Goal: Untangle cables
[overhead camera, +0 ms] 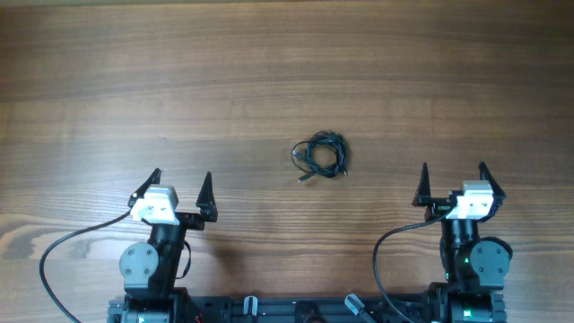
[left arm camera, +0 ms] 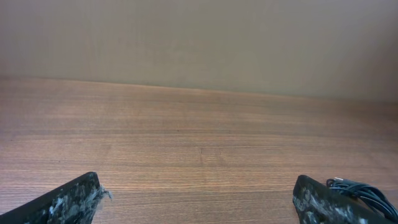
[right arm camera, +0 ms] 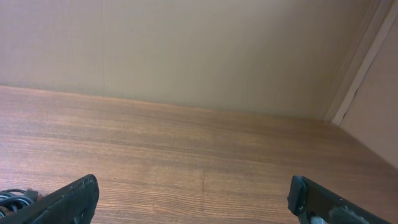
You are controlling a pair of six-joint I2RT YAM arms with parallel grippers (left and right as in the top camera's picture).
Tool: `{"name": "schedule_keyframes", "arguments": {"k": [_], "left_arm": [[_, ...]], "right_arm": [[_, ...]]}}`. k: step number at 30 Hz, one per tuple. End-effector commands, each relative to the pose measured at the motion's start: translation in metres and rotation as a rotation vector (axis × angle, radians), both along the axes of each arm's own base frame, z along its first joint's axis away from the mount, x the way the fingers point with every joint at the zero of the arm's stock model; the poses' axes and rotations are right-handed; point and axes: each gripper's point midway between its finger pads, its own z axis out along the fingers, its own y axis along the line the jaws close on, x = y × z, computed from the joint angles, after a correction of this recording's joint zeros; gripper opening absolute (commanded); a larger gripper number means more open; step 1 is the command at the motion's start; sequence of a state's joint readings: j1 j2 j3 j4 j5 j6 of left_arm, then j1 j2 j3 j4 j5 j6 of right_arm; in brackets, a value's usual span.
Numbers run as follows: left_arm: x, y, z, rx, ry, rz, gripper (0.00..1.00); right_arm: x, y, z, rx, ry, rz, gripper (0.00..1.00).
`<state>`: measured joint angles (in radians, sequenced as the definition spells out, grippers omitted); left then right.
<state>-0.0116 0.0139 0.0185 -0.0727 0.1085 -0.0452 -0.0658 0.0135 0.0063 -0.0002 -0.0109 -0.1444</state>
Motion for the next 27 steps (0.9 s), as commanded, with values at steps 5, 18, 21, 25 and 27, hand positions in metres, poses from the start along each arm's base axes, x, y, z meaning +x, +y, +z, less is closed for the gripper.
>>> {"name": "schedule_keyframes", "arguments": {"k": [5,18,21,25,27], "left_arm": [[0.001,0.003,-0.003,0.015,-0.002,0.014,1.00],[0.000,-0.001,0.003,-0.098,-0.001,-0.002,1.00],[-0.005,-0.009,0.021,-0.137,-0.007,-0.049,1.00],[-0.004,-0.009,0.040,-0.150,0.065,-0.044,1.00],[0.006,-0.010,0.048,-0.152,0.137,-0.043,1.00]], "right_arm": [[0.000,0.004,0.003,-0.013,-0.012,0.018,1.00],[0.001,0.004,-0.002,-0.012,0.007,0.018,1.00],[0.001,0.004,-0.002,-0.012,0.007,0.018,1.00],[0.001,0.004,-0.002,-0.012,0.007,0.018,1.00],[0.001,0.004,-0.002,-0.012,0.007,0.018,1.00]]}}
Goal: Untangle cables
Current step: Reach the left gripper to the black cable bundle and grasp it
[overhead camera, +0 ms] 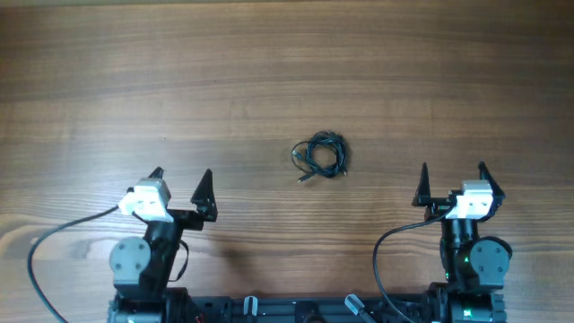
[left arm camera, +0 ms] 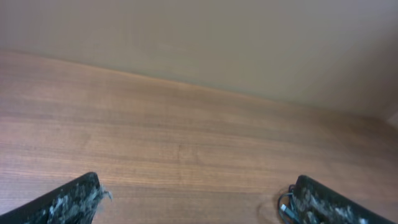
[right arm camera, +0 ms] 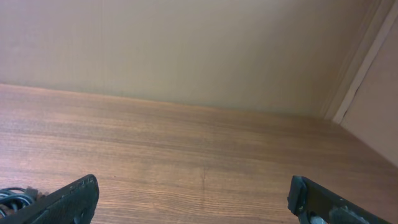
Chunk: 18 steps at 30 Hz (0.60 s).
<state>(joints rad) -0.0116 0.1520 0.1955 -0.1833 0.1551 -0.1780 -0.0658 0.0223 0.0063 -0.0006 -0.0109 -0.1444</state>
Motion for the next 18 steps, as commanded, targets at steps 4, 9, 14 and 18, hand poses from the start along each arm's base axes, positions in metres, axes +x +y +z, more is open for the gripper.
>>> {"name": "schedule_keyframes", "arguments": {"k": [4,9,14,18], "left_arm": [[0.038,-0.022,0.025,-0.041,0.221,-0.117,1.00],[0.078,-0.061,0.037,-0.060,0.415,-0.226,1.00],[0.077,-0.149,0.020,-0.105,0.493,-0.551,1.00],[0.078,-0.202,-0.022,-0.111,0.590,-0.672,1.00]], "right_arm": [[0.000,0.004,0.000,-0.013,-0.002,0.019,1.00],[0.000,0.004,0.000,-0.012,-0.002,0.018,1.00],[0.000,0.004,0.000,-0.013,-0.002,0.019,1.00],[0.000,0.004,0.000,-0.013,-0.002,0.019,1.00]]}}
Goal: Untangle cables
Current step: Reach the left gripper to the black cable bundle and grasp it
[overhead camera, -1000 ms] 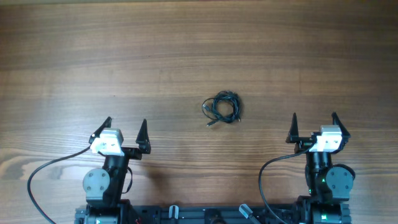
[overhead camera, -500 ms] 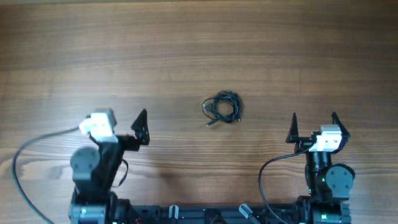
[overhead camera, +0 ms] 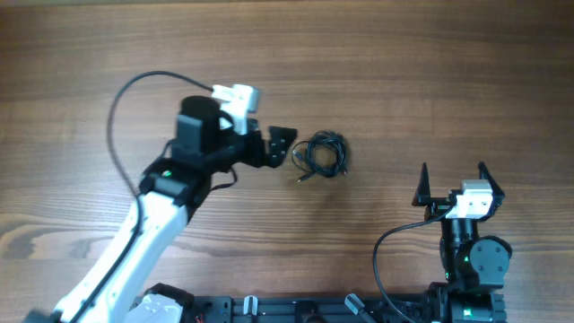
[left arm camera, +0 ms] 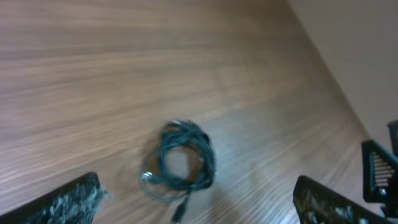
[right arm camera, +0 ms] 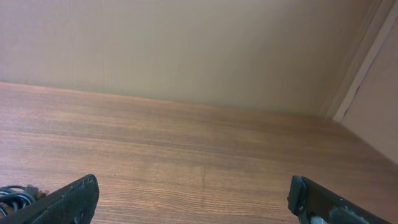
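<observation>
A small tangled coil of dark cable (overhead camera: 321, 154) lies near the middle of the wooden table (overhead camera: 404, 72). My left gripper (overhead camera: 280, 148) hangs just left of it, open and empty. In the left wrist view the cable coil (left arm camera: 180, 165) sits between and just ahead of the spread fingers (left arm camera: 68, 202), with a plug end trailing toward the camera. My right gripper (overhead camera: 453, 175) stands open at the table's near right, well apart from the coil. Only a scrap of the cable (right arm camera: 15, 194) shows at the lower left of the right wrist view.
Bare wood surrounds the coil on all sides. A beige wall (right arm camera: 186, 50) rises behind the table's far edge. The right arm's base (overhead camera: 471, 256) sits at the near edge, and part of it (left arm camera: 379, 174) shows at the right of the left wrist view.
My left arm has gone from its spot at the near left edge out to the table's middle, its open gripper now just left of the coil. The right arm and the cable are unchanged.
Both grippers stood open at the near edge with the coil untouched in the middle. Then the left arm had turned slightly at its base. Now it is stretched out with its open fingers beside the coil, while the right arm has stayed put.
</observation>
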You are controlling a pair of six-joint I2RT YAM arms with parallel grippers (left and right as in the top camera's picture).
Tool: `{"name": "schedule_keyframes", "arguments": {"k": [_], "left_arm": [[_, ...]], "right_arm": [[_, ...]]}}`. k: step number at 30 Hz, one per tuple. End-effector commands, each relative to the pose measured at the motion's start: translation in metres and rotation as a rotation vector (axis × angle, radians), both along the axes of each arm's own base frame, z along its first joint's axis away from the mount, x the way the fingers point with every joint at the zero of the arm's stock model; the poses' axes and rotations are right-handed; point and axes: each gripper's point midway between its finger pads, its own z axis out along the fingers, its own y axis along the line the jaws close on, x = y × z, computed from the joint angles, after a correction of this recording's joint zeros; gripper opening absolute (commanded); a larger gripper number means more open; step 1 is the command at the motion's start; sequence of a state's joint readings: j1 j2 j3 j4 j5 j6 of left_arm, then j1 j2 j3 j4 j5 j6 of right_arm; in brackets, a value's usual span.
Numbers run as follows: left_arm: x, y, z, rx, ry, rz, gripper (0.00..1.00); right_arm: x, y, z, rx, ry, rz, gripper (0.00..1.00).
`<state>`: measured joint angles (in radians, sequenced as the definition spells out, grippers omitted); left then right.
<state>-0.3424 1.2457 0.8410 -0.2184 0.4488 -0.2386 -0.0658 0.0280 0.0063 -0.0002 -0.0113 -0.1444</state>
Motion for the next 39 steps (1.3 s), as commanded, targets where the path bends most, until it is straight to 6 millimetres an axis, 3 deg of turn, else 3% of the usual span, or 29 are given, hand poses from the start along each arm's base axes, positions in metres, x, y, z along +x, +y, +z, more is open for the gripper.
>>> {"name": "schedule_keyframes", "arguments": {"k": [1,4,6,11,13,17,21,22,24,26,28,32,35,38,39], "left_arm": [[-0.001,-0.045,-0.035,-0.029,0.097,-0.087,1.00],[0.021,-0.046,-0.085,0.172,0.047,-0.005,0.98],[0.034,-0.049,-0.109,0.289,-0.036,-0.018,0.91],[0.055,-0.063,-0.148,0.302,-0.094,-0.050,0.83],[0.065,-0.070,-0.171,0.287,-0.116,-0.049,0.73],[0.071,-0.074,-0.198,0.279,-0.128,-0.047,0.63],[0.061,-0.078,-0.222,0.302,-0.086,-0.071,0.53],[0.057,-0.081,-0.226,0.304,-0.083,-0.082,0.41],[0.051,-0.090,-0.226,0.303,-0.088,-0.103,0.04],[0.050,-0.092,-0.226,0.305,-0.089,-0.105,0.04],[0.067,-0.073,-0.220,0.301,-0.065,0.066,0.04],[0.091,-0.048,-0.178,0.187,-0.038,0.274,0.04],[0.091,-0.031,-0.163,0.170,0.018,0.335,0.04],[0.079,-0.023,-0.172,0.199,0.097,0.352,0.04],[0.076,-0.029,-0.172,0.182,0.104,0.315,0.06]], "right_arm": [[0.000,0.004,0.002,-0.013,-0.007,0.018,1.00],[0.000,0.004,0.002,-0.013,-0.007,0.018,1.00],[0.000,0.004,0.002,-0.012,-0.007,0.018,1.00],[0.000,0.004,0.002,-0.013,-0.007,0.018,1.00],[0.000,0.004,0.002,-0.012,-0.007,0.018,1.00],[0.000,0.004,0.002,-0.013,-0.007,0.018,1.00],[0.000,0.004,0.002,-0.013,-0.007,0.018,1.00],[0.000,0.004,0.002,-0.013,-0.007,0.018,1.00],[0.000,0.004,0.002,-0.013,-0.007,0.018,1.00],[0.000,0.004,0.002,-0.013,-0.007,0.018,1.00],[0.000,0.004,0.002,-0.013,-0.007,0.018,1.00],[0.000,0.004,0.002,-0.013,-0.007,0.018,1.00],[0.000,0.004,0.002,-0.013,-0.007,0.018,1.00],[0.000,0.004,0.002,-0.012,-0.007,0.018,1.00],[0.000,0.004,0.002,-0.013,-0.007,0.018,1.00]]}}
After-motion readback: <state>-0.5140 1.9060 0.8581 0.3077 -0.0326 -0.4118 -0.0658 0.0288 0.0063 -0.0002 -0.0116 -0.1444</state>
